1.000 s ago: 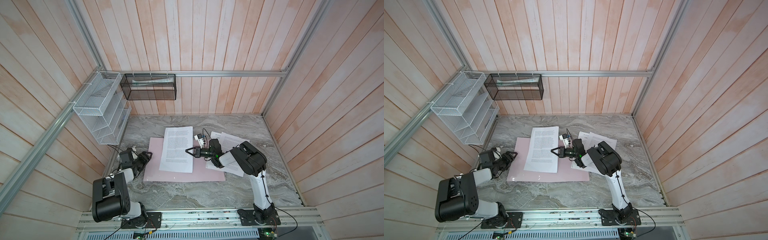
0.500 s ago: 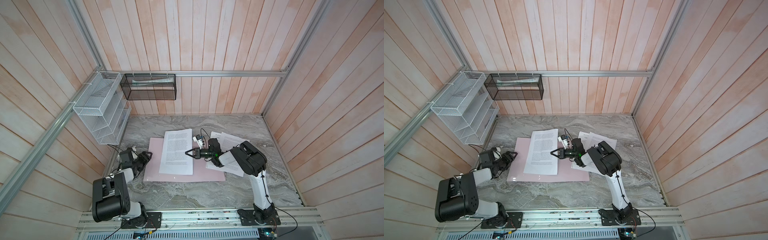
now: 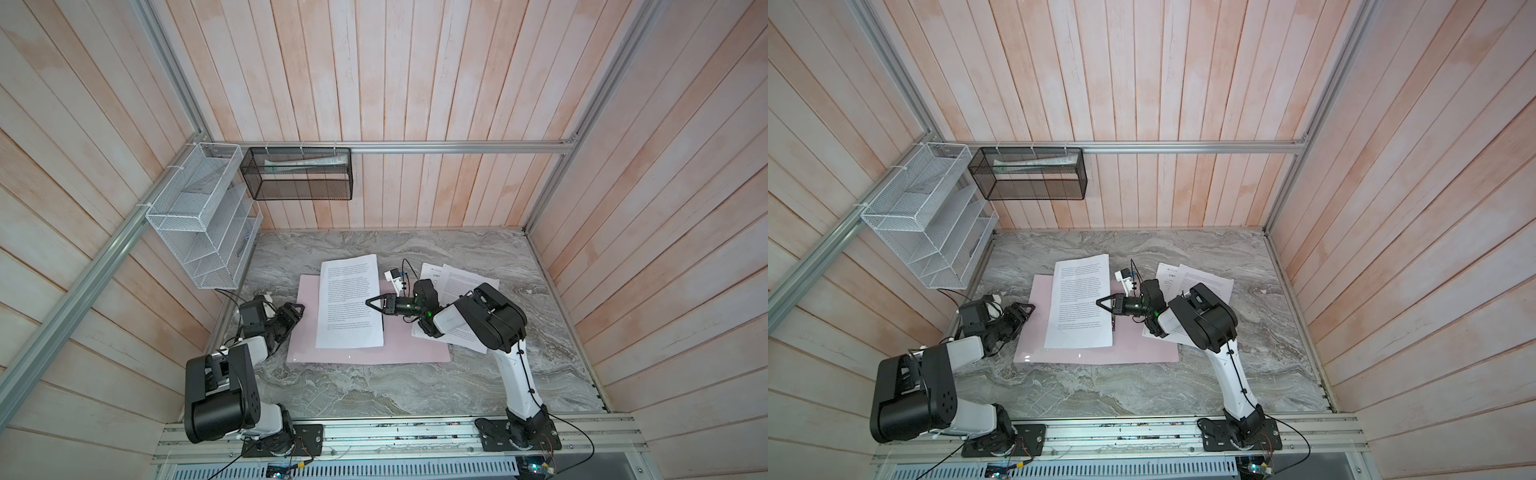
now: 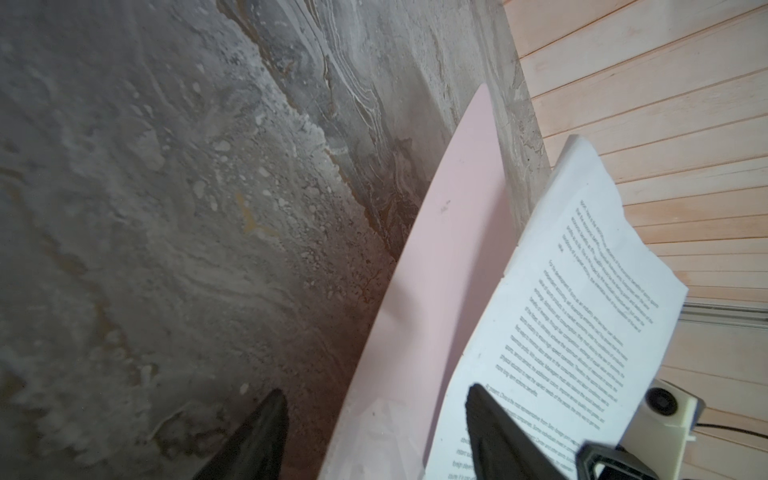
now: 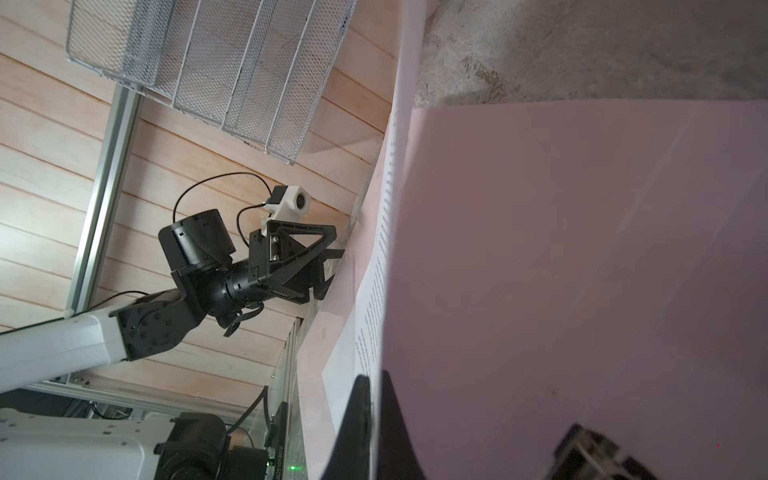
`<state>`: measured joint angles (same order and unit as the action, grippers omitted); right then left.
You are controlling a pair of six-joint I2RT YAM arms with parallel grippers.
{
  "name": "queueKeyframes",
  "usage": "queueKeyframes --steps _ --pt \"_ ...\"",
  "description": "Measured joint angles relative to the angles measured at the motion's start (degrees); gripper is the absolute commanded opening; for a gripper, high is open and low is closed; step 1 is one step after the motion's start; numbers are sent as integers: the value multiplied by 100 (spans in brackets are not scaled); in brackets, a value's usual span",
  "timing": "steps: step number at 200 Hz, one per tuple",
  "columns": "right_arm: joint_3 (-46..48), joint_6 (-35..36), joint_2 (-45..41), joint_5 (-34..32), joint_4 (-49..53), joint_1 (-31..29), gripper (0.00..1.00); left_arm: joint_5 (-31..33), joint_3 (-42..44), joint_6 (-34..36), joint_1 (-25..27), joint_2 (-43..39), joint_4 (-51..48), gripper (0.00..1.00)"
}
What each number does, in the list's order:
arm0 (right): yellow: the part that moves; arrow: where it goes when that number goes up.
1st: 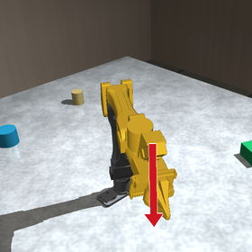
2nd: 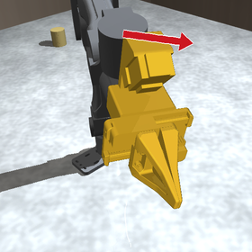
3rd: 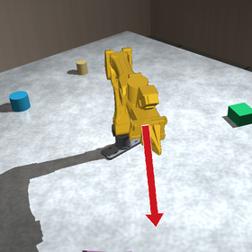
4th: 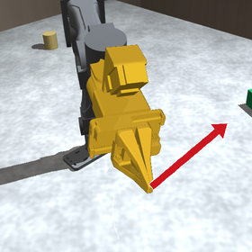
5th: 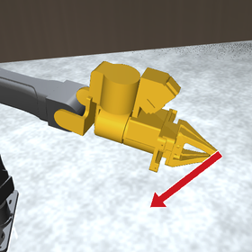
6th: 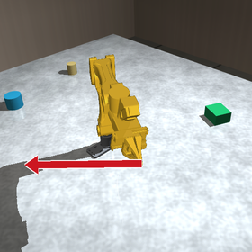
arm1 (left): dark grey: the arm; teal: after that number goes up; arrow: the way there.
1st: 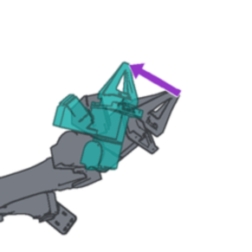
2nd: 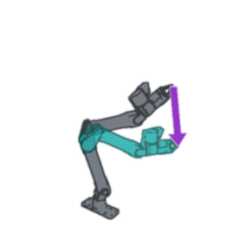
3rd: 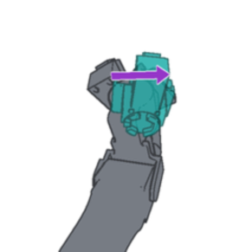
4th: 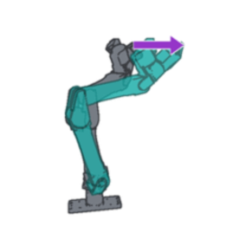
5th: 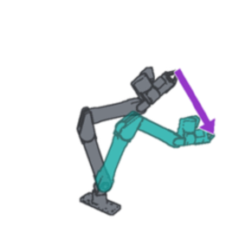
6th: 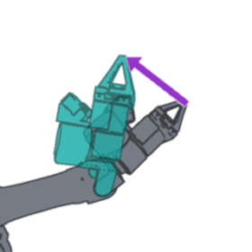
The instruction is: Put the files into the folder
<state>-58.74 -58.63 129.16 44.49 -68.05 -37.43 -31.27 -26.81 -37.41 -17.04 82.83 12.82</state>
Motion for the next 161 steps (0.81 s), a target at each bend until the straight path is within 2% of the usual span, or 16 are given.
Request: queueKeyframes --steps 75,161 --pt "13 -737 122 -588 -46 -177 0 2 2 -118 0 -2 13 70" --pt "87 -1169 122 -1156 267 -450 0 0 35 -289 9 -2 225 70"
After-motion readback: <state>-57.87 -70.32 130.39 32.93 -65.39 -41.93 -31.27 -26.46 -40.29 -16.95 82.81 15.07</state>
